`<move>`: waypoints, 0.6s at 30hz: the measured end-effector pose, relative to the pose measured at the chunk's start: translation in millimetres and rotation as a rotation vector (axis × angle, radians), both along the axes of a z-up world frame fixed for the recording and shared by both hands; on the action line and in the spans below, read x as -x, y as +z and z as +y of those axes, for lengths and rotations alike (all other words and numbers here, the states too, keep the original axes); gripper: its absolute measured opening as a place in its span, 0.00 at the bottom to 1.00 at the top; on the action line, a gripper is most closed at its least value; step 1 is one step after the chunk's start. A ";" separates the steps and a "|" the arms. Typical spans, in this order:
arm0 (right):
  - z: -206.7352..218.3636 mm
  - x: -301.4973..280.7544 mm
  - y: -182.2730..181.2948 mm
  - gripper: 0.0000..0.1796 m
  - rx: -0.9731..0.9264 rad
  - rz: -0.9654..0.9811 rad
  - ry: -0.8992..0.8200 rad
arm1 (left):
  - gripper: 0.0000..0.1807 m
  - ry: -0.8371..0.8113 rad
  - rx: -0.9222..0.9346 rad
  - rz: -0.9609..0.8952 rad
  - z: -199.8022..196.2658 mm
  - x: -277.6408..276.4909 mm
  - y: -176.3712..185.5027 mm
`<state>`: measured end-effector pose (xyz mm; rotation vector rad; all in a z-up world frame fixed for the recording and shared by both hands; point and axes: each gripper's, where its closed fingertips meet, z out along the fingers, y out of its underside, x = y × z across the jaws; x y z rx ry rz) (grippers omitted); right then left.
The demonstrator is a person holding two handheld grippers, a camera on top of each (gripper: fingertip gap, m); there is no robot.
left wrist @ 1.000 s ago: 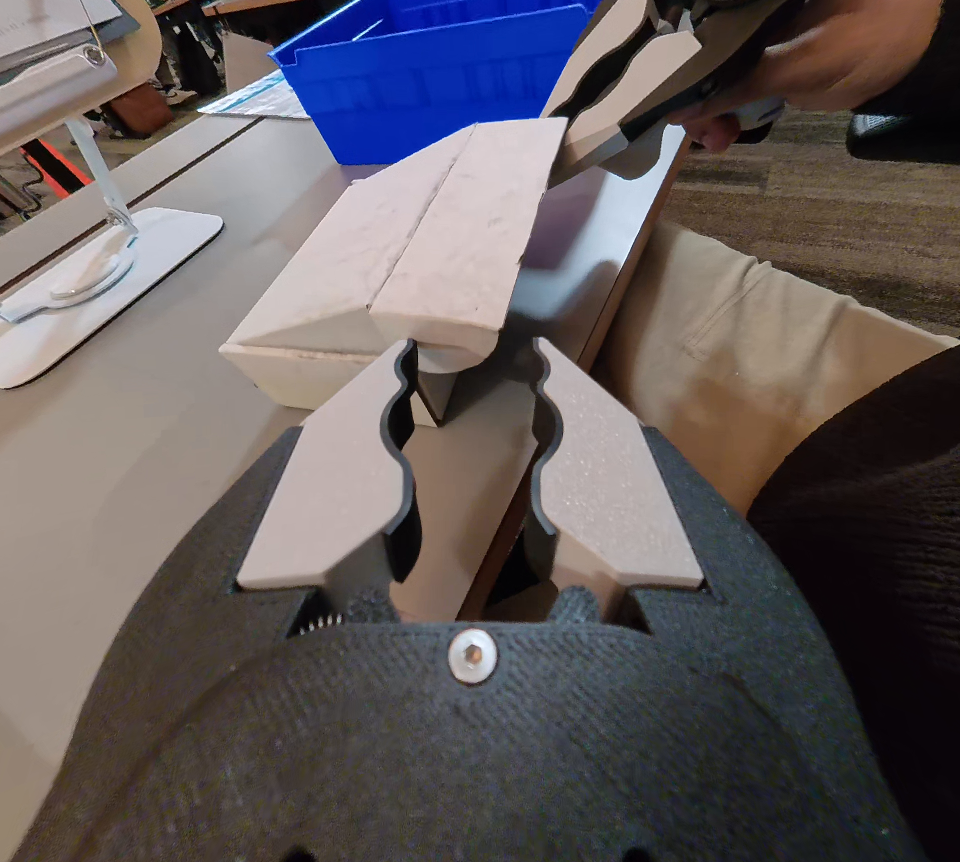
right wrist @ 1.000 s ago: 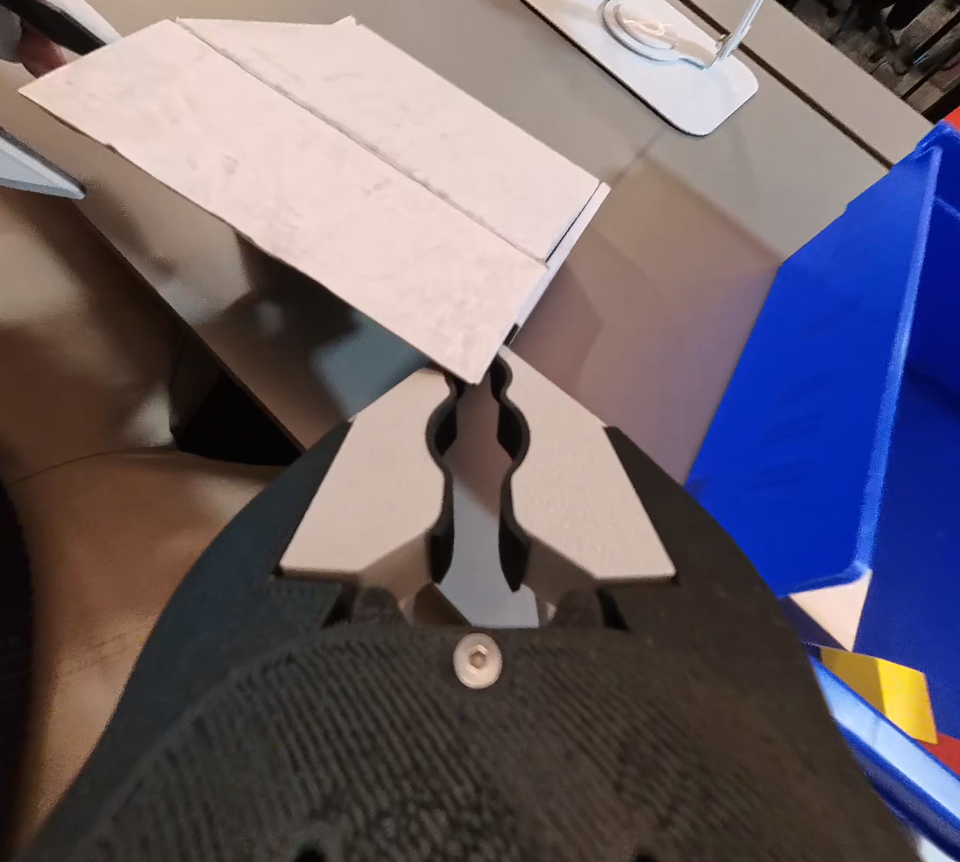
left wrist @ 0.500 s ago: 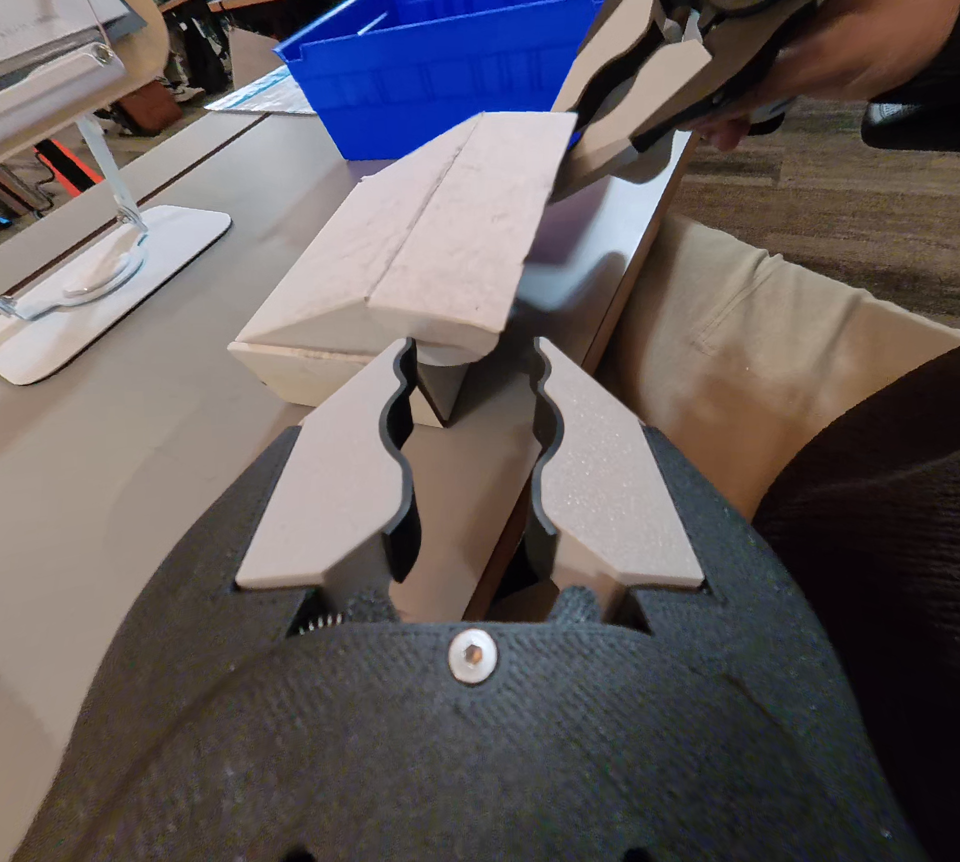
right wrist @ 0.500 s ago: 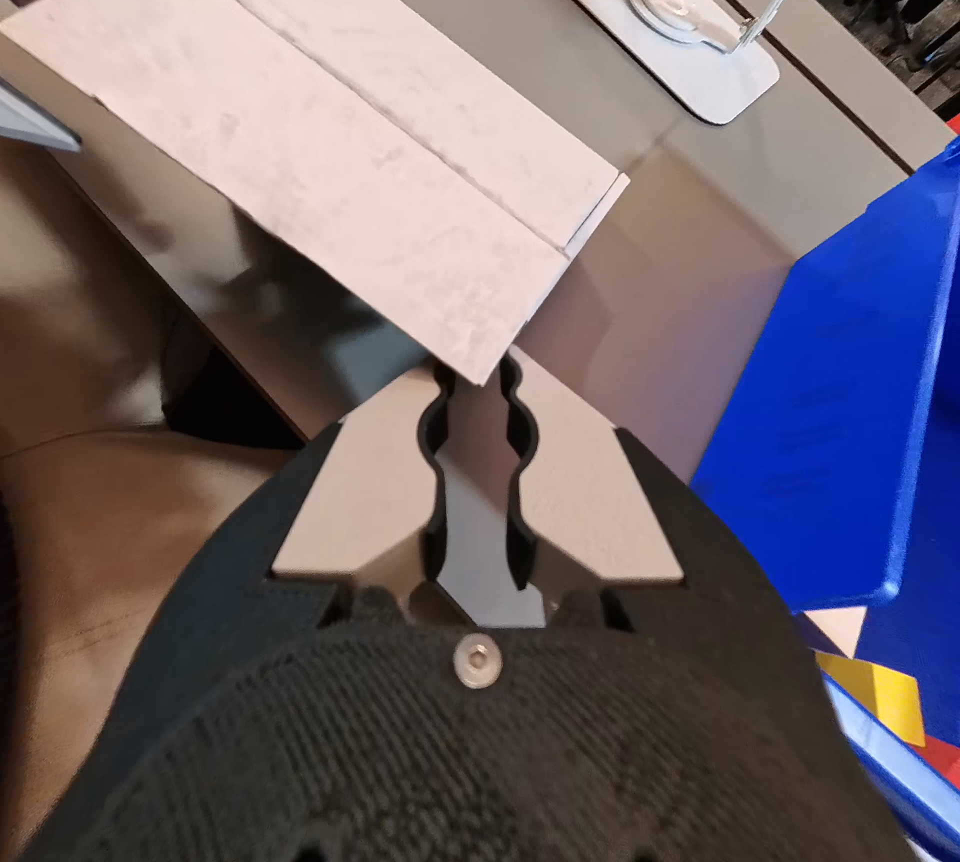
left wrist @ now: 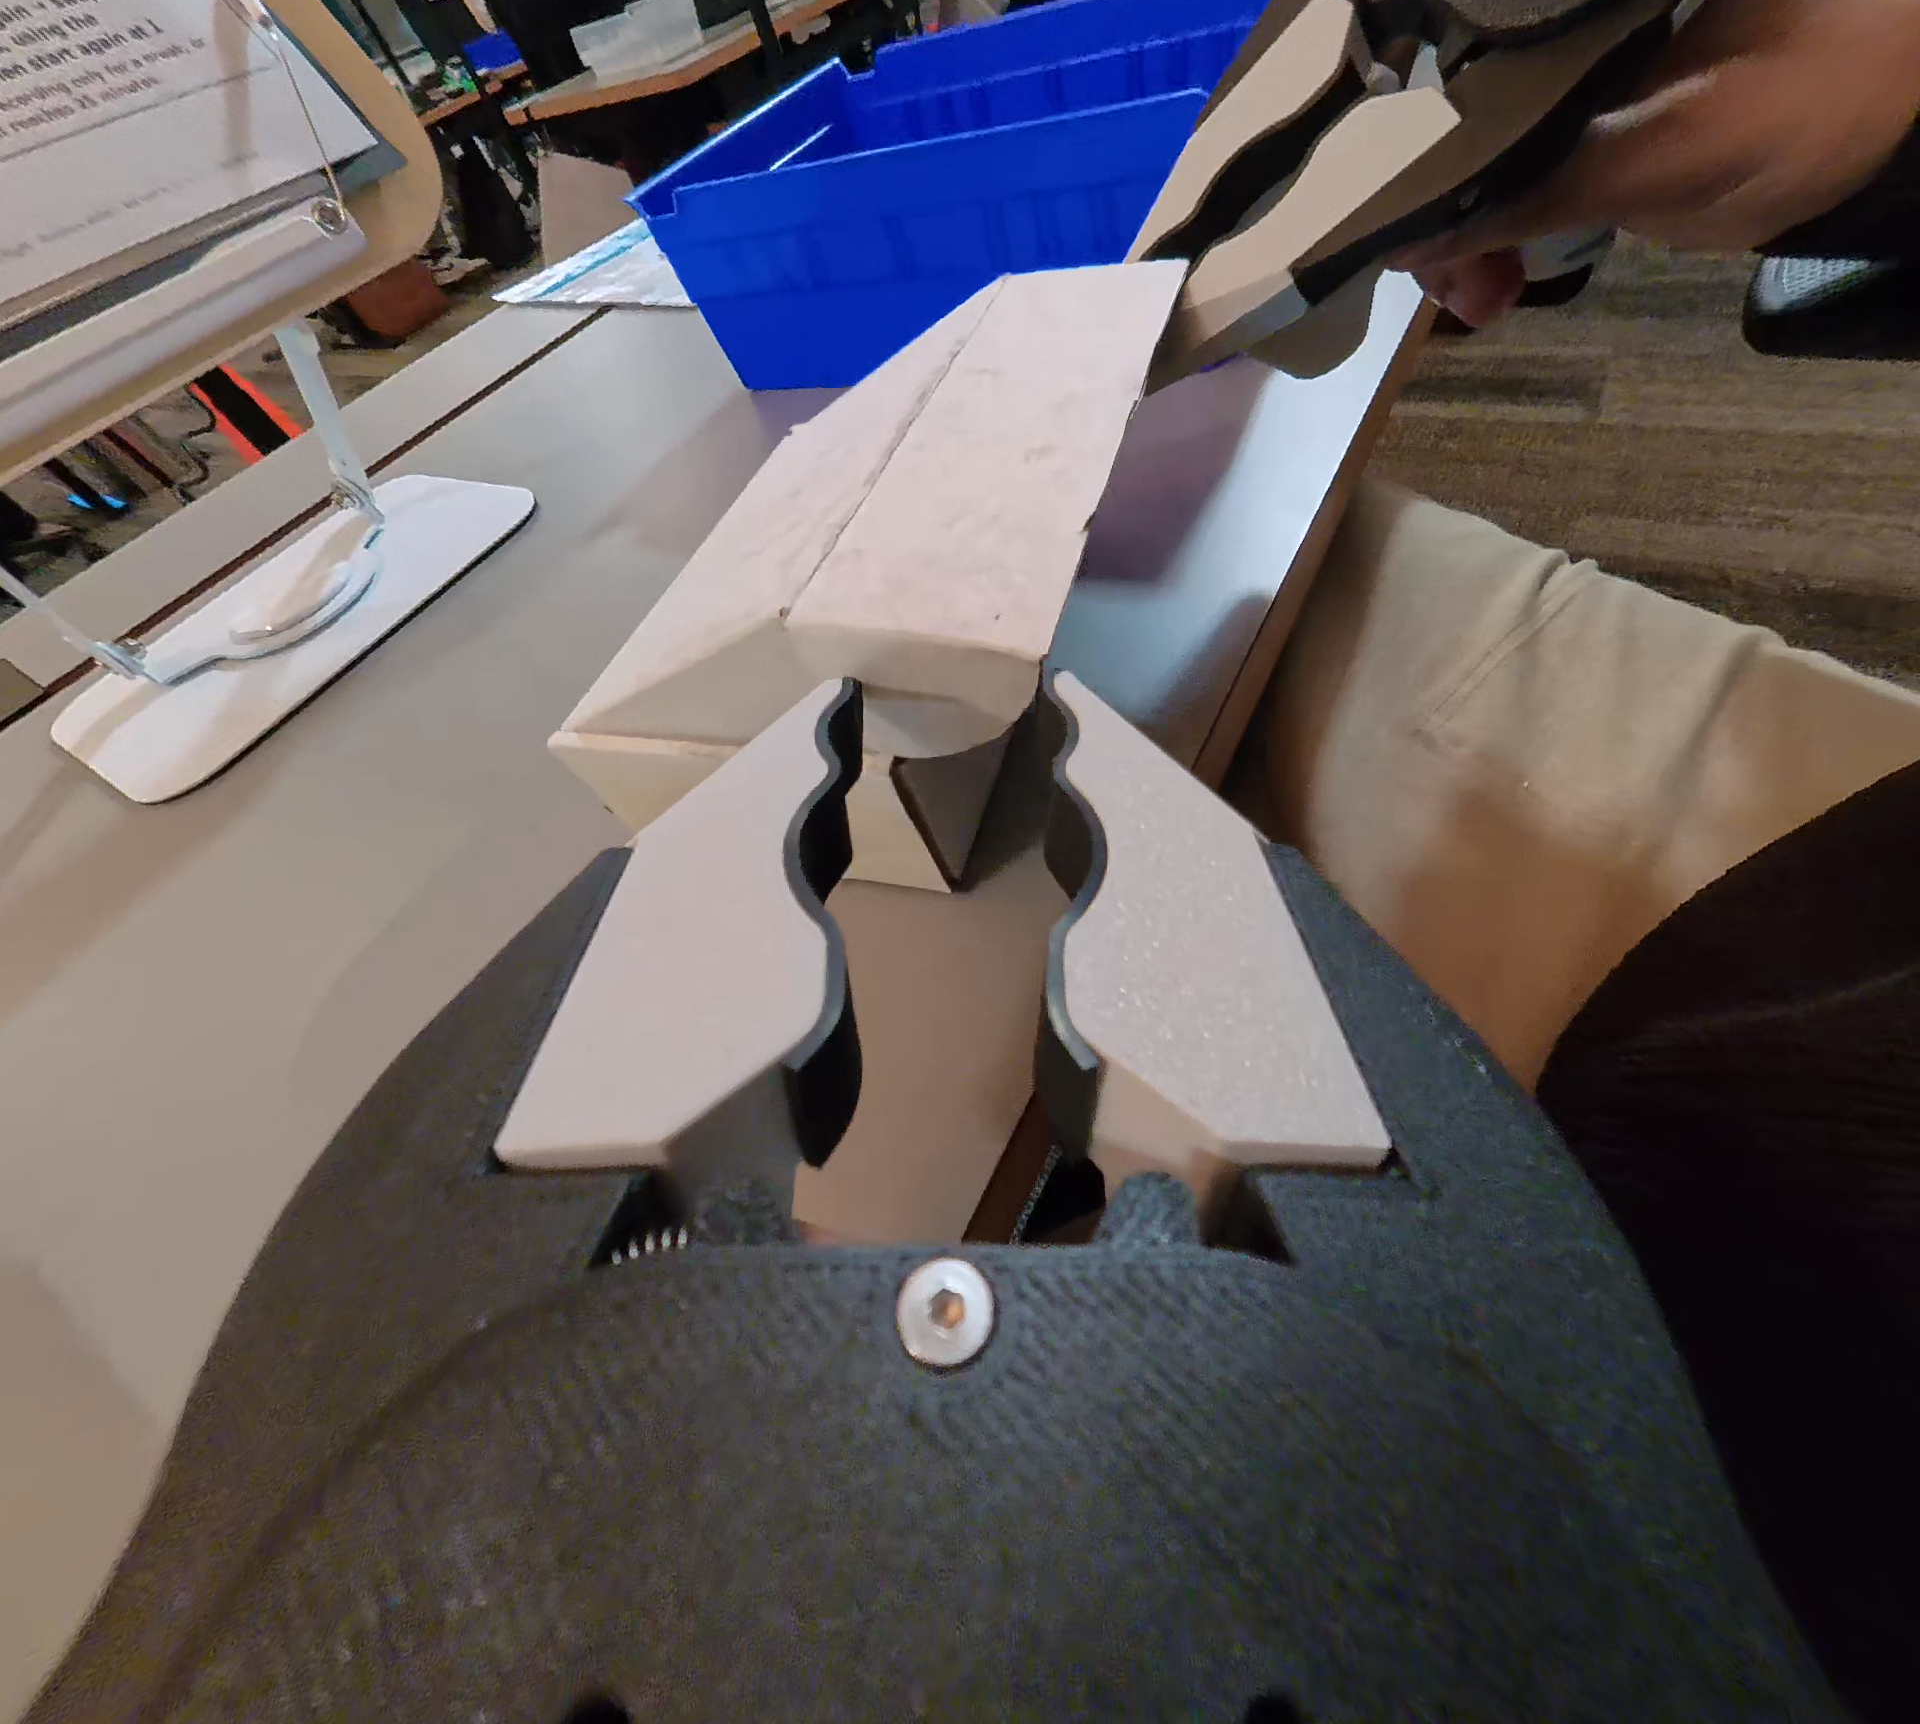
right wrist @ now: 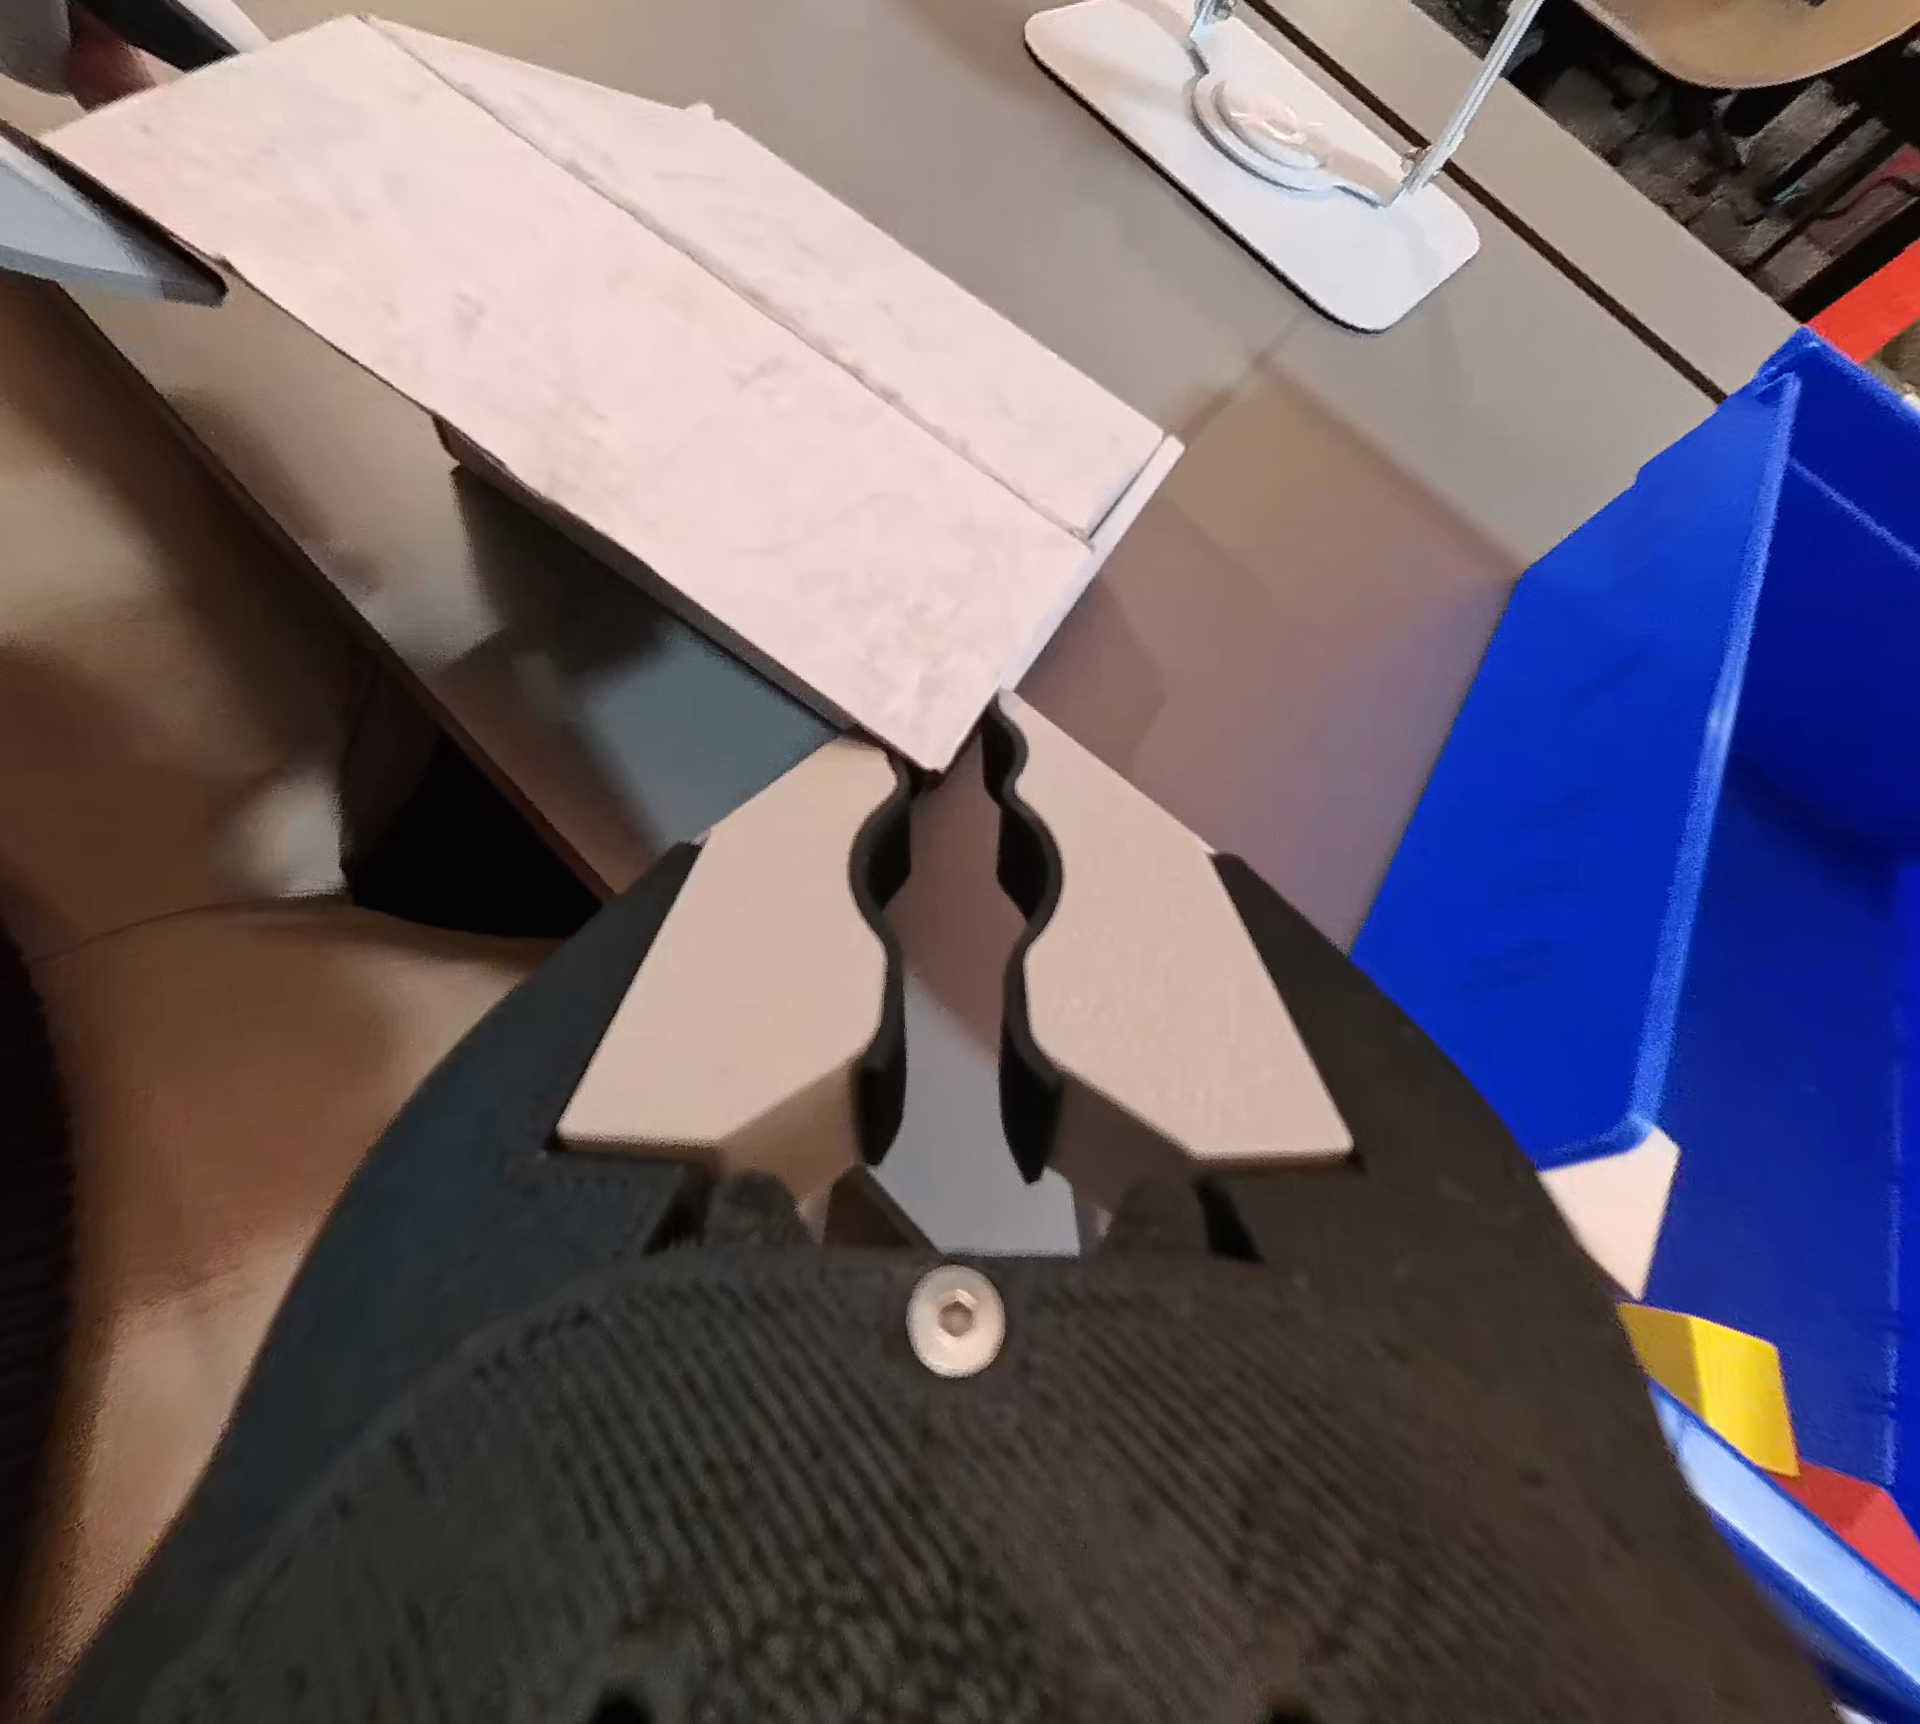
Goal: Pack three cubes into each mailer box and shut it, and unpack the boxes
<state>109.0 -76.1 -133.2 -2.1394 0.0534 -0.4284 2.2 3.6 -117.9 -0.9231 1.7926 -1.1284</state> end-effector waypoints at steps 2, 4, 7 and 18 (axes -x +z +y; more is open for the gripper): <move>0.1 2.2 -2.9 0.05 0.011 0.012 0.014 | 0.18 -0.001 0.001 0.009 0.4 0.4 -1.5; -0.5 2.6 -9.0 0.05 0.045 0.002 0.020 | 0.19 0.008 -0.022 0.016 1.5 -0.1 -4.1; -1.8 1.2 -15.1 0.04 0.097 -0.048 0.020 | 0.19 0.009 -0.045 0.029 0.3 0.5 -6.7; -0.1 1.1 -12.9 0.03 0.086 -0.058 0.015 | 0.29 0.080 -0.140 0.019 7.6 -6.1 -14.7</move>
